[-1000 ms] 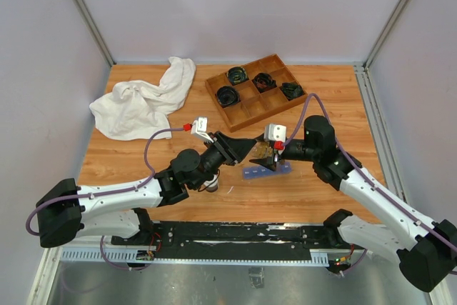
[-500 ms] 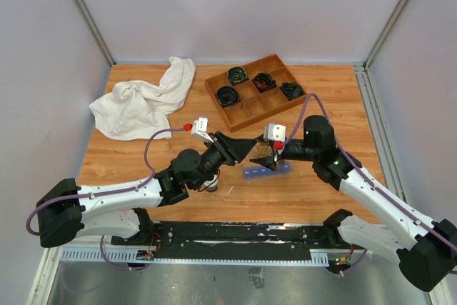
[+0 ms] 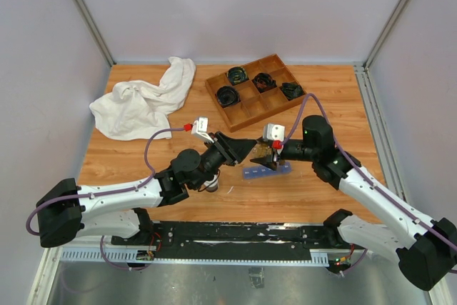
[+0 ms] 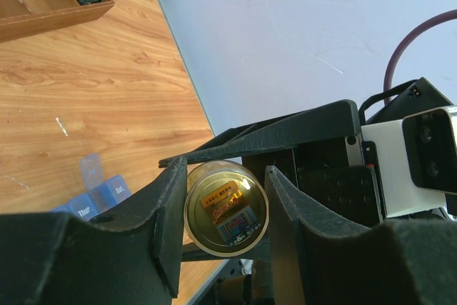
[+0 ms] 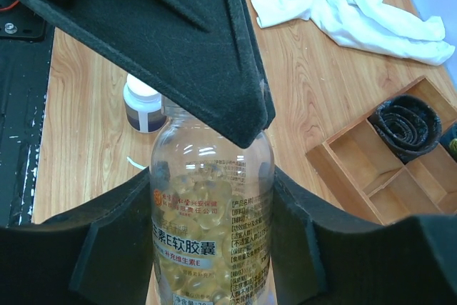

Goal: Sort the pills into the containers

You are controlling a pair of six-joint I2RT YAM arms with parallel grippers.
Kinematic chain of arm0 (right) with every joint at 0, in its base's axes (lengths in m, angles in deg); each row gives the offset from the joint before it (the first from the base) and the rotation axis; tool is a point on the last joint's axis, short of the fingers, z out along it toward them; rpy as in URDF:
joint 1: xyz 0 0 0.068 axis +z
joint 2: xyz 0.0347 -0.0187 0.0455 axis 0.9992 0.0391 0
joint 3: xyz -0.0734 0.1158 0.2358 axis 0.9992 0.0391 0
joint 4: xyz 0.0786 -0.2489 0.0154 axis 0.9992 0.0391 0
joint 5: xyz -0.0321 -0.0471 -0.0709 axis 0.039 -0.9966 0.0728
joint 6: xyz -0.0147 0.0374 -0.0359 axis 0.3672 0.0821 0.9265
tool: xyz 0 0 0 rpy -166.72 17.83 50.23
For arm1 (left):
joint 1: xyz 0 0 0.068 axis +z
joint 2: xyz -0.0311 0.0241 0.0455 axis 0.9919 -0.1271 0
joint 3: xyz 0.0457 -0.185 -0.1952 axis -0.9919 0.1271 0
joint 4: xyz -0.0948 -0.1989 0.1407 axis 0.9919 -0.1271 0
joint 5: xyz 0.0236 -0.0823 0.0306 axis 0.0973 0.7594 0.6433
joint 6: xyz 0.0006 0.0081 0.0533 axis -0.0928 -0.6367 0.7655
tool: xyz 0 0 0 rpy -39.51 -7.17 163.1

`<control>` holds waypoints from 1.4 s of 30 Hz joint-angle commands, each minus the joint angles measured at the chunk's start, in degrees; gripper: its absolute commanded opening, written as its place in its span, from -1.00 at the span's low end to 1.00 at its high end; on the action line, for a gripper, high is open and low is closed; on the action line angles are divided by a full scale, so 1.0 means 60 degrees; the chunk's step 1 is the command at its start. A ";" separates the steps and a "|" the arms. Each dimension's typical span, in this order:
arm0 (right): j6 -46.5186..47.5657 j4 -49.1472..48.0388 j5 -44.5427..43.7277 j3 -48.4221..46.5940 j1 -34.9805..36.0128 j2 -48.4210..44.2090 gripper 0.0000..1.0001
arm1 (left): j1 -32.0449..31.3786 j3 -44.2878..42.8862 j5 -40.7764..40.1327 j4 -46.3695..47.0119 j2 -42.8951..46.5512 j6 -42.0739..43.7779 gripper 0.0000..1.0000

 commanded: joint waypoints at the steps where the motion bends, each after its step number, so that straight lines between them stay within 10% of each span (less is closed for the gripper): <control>1: 0.0082 0.0184 0.0286 -0.0366 0.0096 -0.0020 -0.30 | -0.0077 -0.0163 -0.0083 0.0577 0.0040 -0.0089 -0.91; 7: 0.0137 0.0475 0.0518 -0.0491 0.0041 -0.0050 -0.97 | -0.0090 -0.0033 0.0293 0.0732 0.0277 0.0177 0.24; 16: 0.0293 0.1423 0.1679 -0.0784 -0.0446 -0.0166 -0.99 | -0.0076 0.0887 0.1542 0.1117 0.2592 0.3536 0.79; 25: 0.1343 0.2925 0.3320 -0.1225 -0.0902 -0.0269 -0.99 | -0.0083 0.1846 0.3841 0.0444 0.5241 0.8112 0.98; 42: 0.2543 0.4398 0.4055 -0.1667 -0.1490 -0.0100 -0.97 | 0.0923 0.0491 0.7926 -0.0758 0.2929 1.0504 0.99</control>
